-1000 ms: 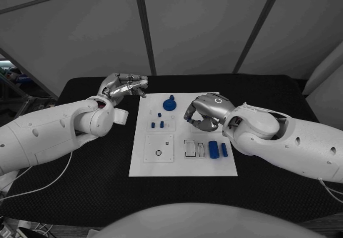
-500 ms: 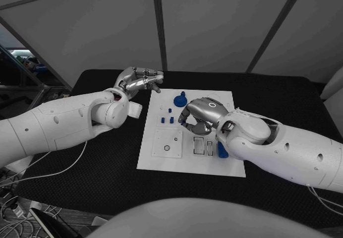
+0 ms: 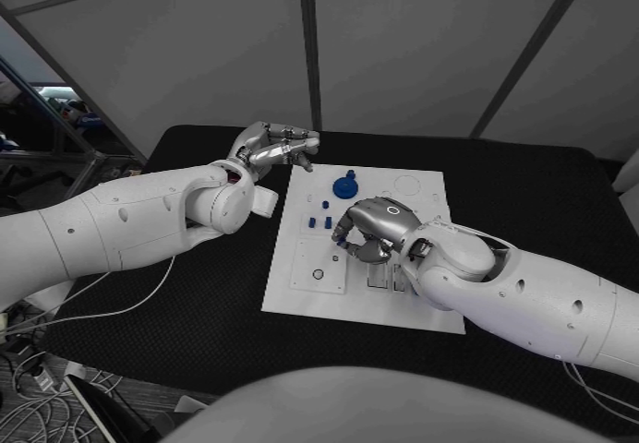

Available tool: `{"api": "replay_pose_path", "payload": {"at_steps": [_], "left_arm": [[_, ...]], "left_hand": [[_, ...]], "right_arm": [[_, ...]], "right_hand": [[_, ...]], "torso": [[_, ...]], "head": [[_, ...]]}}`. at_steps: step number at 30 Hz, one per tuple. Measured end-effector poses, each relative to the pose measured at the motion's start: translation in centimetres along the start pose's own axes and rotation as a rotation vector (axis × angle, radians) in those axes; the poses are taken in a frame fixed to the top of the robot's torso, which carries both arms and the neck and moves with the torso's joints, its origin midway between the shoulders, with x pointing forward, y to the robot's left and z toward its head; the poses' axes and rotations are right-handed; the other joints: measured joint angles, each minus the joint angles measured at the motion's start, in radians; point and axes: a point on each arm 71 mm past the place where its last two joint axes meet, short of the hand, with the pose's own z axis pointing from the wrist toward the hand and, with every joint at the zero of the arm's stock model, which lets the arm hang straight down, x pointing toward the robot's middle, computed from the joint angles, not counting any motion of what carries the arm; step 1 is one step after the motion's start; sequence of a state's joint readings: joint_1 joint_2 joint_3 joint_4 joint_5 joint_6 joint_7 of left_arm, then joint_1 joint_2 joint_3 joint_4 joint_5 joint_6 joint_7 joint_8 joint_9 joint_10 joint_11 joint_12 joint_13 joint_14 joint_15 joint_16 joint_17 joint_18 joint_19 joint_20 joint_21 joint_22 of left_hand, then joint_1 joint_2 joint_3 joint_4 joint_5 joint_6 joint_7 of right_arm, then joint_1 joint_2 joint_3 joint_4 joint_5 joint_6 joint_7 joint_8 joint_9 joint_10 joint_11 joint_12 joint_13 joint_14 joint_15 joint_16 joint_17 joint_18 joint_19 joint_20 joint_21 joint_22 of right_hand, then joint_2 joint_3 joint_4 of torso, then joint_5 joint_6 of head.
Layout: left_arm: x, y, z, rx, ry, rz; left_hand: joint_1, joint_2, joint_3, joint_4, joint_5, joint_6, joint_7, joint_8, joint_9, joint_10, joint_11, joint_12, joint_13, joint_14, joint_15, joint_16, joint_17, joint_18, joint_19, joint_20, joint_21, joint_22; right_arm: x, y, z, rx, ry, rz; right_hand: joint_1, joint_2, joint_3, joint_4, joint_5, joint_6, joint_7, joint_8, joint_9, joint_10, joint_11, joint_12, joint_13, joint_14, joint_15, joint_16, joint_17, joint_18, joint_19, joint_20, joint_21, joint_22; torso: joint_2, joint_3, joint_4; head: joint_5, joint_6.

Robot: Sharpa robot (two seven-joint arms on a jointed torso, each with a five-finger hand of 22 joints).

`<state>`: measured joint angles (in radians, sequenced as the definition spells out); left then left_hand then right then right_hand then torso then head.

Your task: Assemble the parts on the task board

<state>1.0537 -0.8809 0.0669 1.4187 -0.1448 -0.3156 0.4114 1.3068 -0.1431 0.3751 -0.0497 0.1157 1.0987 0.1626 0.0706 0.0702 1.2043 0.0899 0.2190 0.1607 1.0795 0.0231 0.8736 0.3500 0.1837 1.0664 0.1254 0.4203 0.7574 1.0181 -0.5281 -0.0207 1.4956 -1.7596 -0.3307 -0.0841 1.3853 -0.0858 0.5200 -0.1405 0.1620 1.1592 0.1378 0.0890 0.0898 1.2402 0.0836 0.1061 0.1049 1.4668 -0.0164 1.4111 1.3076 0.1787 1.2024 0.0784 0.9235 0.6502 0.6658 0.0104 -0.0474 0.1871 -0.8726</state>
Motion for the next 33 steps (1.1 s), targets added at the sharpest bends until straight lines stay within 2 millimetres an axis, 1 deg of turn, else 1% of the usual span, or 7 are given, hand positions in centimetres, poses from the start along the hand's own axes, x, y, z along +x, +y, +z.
{"api": "replay_pose_path", "payload": {"at_steps": [6,11,33], "left_arm": [[0.1,0.0,0.0,0.0,0.003,-0.001],[0.1,0.0,0.0,-0.001,0.004,-0.002],[0.3,0.0,0.1,-0.002,0.009,-0.005]], "left_hand": [[0.0,0.0,0.0,0.0,0.0,0.0,0.0,0.0,0.0,0.0,0.0,0.0,0.0,0.0,0.0,0.0,0.0,0.0,0.0,0.0,0.0,0.0],[0.0,0.0,0.0,0.0,0.0,0.0,0.0,0.0,0.0,0.0,0.0,0.0,0.0,0.0,0.0,0.0,0.0,0.0,0.0,0.0,0.0,0.0],[0.0,0.0,0.0,0.0,0.0,0.0,0.0,0.0,0.0,0.0,0.0,0.0,0.0,0.0,0.0,0.0,0.0,0.0,0.0,0.0,0.0,0.0]], "right_arm": [[0.6,0.0,-0.1,0.001,0.01,0.012],[1.0,0.0,-0.1,0.001,0.016,0.02],[2.2,-0.2,0.0,0.007,0.052,0.028]], "right_hand": [[-0.001,-0.001,0.0,0.0,0.0,0.0,0.0,0.0,0.0,0.0,0.0,-0.002,-0.001,0.0,0.0,0.0,0.0,0.0,0.0,0.0,0.0,0.0],[-0.003,-0.003,0.0,0.0,0.0,0.0,0.0,0.0,0.0,0.0,0.0,-0.003,-0.001,0.0,0.0,0.0,0.0,0.0,0.0,0.0,0.0,0.0],[-0.004,-0.004,0.001,-0.001,0.003,0.0,0.0,0.0,0.0,0.0,0.0,-0.003,0.0,0.0,0.0,0.0,0.0,0.0,0.0,0.0,0.005,0.001]], "torso": [[0.0,0.0002,-0.0004],[0.0,0.0007,-0.0007],[0.0,0.0004,-0.0009]], "head": [[0.007,0.0],[0.01,0.0],[0.013,0.0]]}}
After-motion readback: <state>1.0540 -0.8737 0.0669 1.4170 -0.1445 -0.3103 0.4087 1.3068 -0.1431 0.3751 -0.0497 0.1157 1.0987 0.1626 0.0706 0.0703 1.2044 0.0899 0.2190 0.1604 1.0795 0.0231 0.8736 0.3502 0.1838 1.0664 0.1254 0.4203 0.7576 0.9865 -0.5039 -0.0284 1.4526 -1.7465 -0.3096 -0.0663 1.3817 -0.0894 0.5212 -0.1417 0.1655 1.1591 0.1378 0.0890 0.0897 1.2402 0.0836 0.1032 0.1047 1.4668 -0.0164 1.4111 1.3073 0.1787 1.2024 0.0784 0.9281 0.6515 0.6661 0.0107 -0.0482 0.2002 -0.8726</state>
